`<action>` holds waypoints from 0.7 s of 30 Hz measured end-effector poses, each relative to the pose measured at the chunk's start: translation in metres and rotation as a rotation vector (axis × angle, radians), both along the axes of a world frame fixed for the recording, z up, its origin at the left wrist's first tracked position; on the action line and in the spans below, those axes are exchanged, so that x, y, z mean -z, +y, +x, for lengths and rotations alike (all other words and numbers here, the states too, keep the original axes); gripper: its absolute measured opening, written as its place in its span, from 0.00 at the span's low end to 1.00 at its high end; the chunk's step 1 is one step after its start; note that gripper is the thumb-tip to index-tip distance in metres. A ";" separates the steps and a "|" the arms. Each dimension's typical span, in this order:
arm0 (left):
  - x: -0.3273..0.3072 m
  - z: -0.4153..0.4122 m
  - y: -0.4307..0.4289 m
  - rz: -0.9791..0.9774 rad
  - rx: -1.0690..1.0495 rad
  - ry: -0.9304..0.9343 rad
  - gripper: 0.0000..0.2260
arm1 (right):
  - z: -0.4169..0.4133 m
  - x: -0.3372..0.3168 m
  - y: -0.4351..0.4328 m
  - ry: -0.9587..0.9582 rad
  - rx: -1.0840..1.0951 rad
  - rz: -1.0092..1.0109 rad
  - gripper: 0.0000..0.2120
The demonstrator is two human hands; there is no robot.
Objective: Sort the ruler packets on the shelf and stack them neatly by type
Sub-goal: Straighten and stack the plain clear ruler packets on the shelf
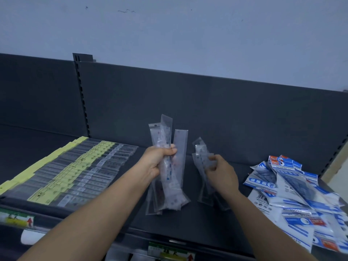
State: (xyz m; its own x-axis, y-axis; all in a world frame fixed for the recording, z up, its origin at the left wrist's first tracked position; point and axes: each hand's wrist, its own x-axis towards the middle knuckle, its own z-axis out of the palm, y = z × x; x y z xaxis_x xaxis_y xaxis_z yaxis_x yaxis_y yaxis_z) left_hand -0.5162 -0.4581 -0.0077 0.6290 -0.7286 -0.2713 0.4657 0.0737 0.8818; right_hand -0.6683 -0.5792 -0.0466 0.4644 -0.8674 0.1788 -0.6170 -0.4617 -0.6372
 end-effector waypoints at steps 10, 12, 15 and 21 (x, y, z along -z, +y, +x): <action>0.001 -0.020 -0.015 -0.003 0.110 -0.039 0.05 | 0.016 -0.001 0.001 -0.185 -0.344 -0.756 0.15; 0.002 -0.017 -0.016 -0.018 0.066 0.012 0.11 | 0.015 -0.001 0.001 -0.216 -0.307 -0.776 0.12; 0.005 -0.004 -0.014 -0.027 -0.043 0.074 0.16 | 0.009 0.000 -0.003 -0.234 -0.217 -0.789 0.13; 0.003 0.000 -0.009 -0.016 -0.020 0.086 0.14 | -0.001 -0.007 -0.002 -0.259 -0.080 -0.179 0.13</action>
State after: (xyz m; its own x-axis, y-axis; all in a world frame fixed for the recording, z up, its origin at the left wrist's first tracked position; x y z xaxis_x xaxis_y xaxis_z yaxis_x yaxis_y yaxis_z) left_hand -0.5160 -0.4671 -0.0105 0.6180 -0.7209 -0.3136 0.5380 0.0969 0.8374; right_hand -0.6695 -0.5810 -0.0396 0.4490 -0.7742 0.4462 -0.4022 -0.6210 -0.6727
